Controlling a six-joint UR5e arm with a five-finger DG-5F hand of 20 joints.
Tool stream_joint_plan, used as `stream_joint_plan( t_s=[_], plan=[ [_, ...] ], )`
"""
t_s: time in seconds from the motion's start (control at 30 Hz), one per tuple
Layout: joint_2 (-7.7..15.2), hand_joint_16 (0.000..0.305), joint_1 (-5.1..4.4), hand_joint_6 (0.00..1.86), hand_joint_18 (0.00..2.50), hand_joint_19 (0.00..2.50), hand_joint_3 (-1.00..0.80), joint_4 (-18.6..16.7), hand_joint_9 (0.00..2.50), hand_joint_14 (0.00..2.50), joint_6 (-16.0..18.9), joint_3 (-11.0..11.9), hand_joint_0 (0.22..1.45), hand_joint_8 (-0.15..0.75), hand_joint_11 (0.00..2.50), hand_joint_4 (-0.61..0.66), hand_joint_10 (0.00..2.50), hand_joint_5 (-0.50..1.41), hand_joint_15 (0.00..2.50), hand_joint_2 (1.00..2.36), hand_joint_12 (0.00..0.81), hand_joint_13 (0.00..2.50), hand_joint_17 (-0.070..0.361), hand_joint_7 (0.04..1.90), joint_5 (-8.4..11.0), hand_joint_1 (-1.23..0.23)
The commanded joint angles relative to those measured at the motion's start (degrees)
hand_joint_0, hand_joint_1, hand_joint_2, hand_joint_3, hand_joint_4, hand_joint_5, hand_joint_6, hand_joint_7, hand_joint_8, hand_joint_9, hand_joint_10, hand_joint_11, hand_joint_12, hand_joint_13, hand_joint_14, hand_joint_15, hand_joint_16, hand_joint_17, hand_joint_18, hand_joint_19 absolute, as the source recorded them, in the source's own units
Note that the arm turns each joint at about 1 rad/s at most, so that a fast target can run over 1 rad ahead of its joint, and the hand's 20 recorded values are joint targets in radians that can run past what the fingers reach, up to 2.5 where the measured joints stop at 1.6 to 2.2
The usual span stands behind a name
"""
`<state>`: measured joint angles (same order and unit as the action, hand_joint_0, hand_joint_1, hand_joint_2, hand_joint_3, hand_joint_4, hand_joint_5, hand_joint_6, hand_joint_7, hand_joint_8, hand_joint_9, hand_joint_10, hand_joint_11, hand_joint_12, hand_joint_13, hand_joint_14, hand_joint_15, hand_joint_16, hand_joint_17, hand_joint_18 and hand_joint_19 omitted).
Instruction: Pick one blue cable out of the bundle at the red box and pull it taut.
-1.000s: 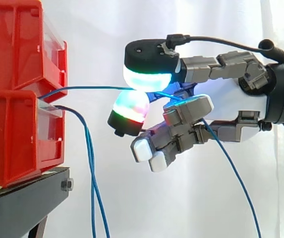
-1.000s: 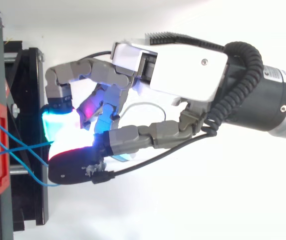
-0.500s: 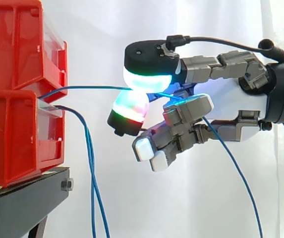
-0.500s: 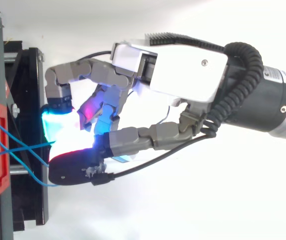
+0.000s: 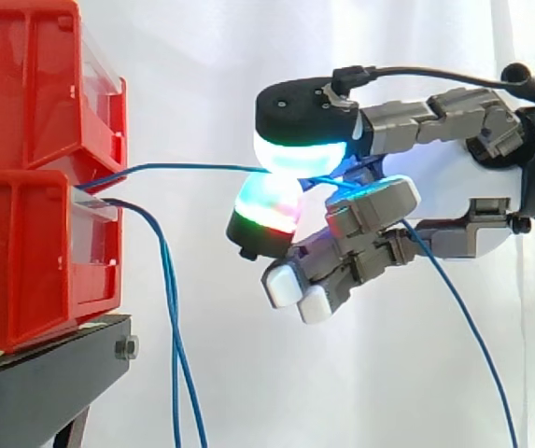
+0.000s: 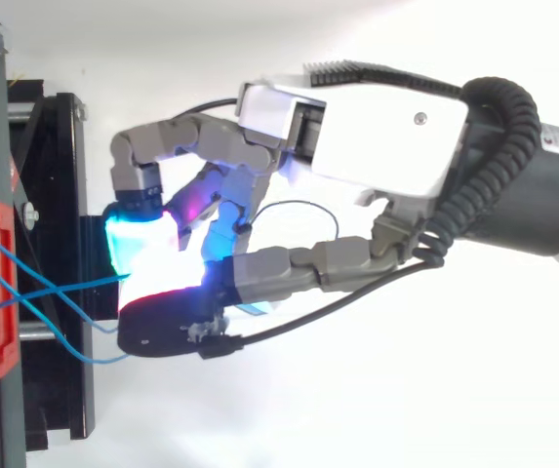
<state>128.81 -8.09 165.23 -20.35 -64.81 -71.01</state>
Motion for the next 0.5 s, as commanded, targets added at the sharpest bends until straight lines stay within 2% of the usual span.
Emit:
stream_joint_plan(
  t_s=[0.0, 0.27, 0.3, 0.47],
  plan=[
    [-0.93, 0.061, 0.0, 0.55, 0.74, 0.42, 0.02, 2.38, 1.4, 0.02, 0.58, -0.06, 0.64, 0.399, 1.45, 0.24, 0.01, -0.04, 0.48, 1.02, 0.43, 0.81, 0.138, 1.36, -0.18, -0.77],
    [-2.25, 0.062, -0.09, 0.56, 0.67, 0.38, 0.03, 6.95, 1.36, 0.02, 4.44, -0.06, 0.63, 0.39, 1.43, 0.24, 0.01, -0.04, 0.46, 1.02, 0.436, 0.75, 0.139, 1.35, -0.36, -0.77],
    [-2.25, 0.062, -0.09, 0.55, 0.6, 0.34, 0.04, 6.95, 1.33, 0.02, 4.44, -0.06, 0.63, 0.394, 1.4, 0.24, 0.02, -0.04, 0.42, 1.02, 0.437, 0.7, 0.14, 1.35, -0.36, -0.77],
    [-2.42, 0.064, -0.09, 0.55, 0.55, 0.31, 0.04, 7.83, 1.2, 0.01, 6.11, -0.06, 0.63, 0.395, 1.21, 0.24, 0.02, -0.04, 0.35, 1.02, 0.433, 0.6, 0.144, 1.35, -0.71, -0.78]
  ],
)
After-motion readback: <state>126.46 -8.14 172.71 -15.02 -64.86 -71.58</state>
